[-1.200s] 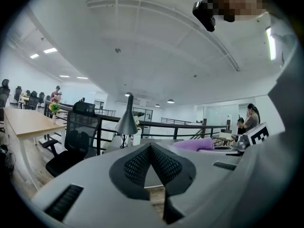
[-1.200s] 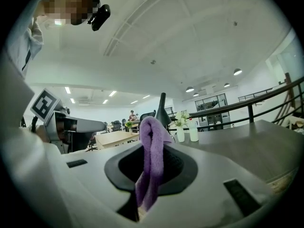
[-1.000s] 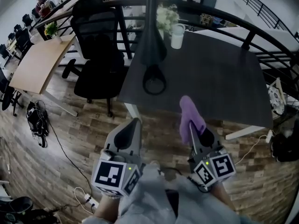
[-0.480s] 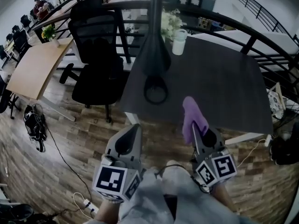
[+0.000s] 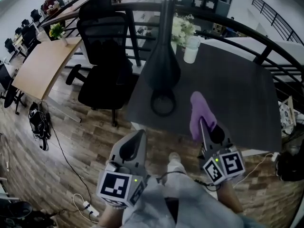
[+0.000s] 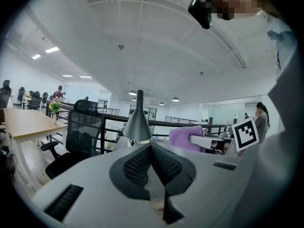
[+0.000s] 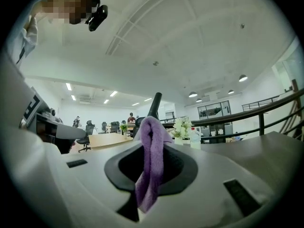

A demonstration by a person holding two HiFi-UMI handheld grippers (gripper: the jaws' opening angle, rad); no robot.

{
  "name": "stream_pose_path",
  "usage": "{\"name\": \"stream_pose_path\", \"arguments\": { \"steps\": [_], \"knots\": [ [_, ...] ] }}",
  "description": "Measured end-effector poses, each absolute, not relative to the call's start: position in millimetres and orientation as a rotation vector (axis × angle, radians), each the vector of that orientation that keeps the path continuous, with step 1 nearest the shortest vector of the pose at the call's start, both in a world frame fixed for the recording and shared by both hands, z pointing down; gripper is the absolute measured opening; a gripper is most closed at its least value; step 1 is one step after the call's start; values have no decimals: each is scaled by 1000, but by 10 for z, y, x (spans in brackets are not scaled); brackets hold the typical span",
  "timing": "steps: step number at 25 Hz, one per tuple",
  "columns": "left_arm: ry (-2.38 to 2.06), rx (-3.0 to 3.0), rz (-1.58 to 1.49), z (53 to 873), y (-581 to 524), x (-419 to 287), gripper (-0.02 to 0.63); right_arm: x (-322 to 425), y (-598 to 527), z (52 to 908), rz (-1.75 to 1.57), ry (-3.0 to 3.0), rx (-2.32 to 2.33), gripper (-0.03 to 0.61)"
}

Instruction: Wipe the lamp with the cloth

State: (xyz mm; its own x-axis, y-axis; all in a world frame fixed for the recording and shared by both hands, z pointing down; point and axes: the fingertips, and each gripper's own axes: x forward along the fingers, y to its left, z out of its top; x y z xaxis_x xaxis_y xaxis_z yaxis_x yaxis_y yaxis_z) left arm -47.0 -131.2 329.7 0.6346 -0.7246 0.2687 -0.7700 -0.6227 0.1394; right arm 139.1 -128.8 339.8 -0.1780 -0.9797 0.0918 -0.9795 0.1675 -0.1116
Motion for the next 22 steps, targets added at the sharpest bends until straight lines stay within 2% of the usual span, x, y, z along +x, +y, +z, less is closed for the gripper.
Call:
{"name": "stream_pose_path", "arguments": {
  "steps": [13, 22],
  "knots": [
    [-1415, 2510, 224, 3186, -1789, -315, 0, 1868, -2536, 3014, -96, 2512, -1883, 51],
    [-1521, 2418, 226, 3217, -1883, -386, 0, 1832, -3328, 3035, -149, 2623, -1764, 51]
  ]
}}
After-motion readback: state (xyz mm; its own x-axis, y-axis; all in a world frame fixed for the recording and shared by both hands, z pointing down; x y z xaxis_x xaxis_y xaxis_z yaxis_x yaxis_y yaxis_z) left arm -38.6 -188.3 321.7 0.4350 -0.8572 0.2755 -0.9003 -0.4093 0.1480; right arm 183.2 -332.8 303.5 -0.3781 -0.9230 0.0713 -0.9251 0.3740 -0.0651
